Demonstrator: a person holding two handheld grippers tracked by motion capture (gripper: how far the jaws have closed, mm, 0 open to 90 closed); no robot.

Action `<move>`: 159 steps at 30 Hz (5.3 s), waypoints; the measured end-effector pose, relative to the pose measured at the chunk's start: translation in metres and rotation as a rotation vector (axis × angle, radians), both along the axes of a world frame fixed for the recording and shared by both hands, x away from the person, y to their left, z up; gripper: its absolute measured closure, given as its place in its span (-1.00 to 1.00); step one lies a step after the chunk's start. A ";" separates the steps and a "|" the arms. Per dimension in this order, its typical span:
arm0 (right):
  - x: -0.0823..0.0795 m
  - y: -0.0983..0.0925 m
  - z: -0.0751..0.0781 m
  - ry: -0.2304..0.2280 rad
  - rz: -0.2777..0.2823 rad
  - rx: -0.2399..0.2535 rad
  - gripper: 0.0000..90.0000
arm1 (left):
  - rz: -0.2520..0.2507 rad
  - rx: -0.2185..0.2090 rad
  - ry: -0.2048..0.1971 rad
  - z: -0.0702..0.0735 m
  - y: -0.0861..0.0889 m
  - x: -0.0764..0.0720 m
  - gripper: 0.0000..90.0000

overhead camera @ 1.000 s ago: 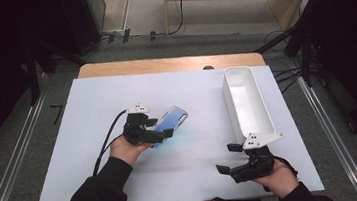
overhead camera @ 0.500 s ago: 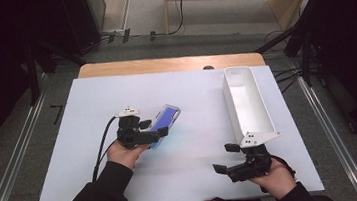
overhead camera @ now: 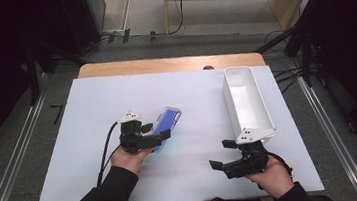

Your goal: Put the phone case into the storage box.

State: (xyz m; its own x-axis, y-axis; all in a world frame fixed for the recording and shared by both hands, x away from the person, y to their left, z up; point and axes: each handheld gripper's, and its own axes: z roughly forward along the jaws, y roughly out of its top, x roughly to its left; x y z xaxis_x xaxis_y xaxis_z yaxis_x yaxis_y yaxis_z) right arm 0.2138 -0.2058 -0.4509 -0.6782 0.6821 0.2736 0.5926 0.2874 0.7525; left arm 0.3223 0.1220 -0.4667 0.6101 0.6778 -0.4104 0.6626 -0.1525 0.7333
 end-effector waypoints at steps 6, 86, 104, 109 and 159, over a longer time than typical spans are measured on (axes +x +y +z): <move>0.007 0.002 0.009 0.006 -0.001 0.030 -0.71 | 0.031 0.004 -0.037 -0.003 -0.004 -0.007 -0.63; 0.128 0.051 0.032 0.231 -0.100 0.116 -0.31 | 0.070 -0.063 -0.148 -0.016 -0.015 -0.024 -0.63; 0.137 0.061 0.023 0.288 -0.110 0.148 -0.12 | 0.077 -0.059 -0.172 -0.019 -0.023 -0.031 -0.63; 0.140 0.064 0.020 0.325 -0.112 0.155 -0.02 | 0.080 -0.050 -0.180 -0.019 -0.025 -0.032 -0.63; 0.142 0.058 0.040 0.439 -0.101 0.259 0.72 | 0.011 -0.009 -0.169 -0.001 -0.025 -0.027 -0.71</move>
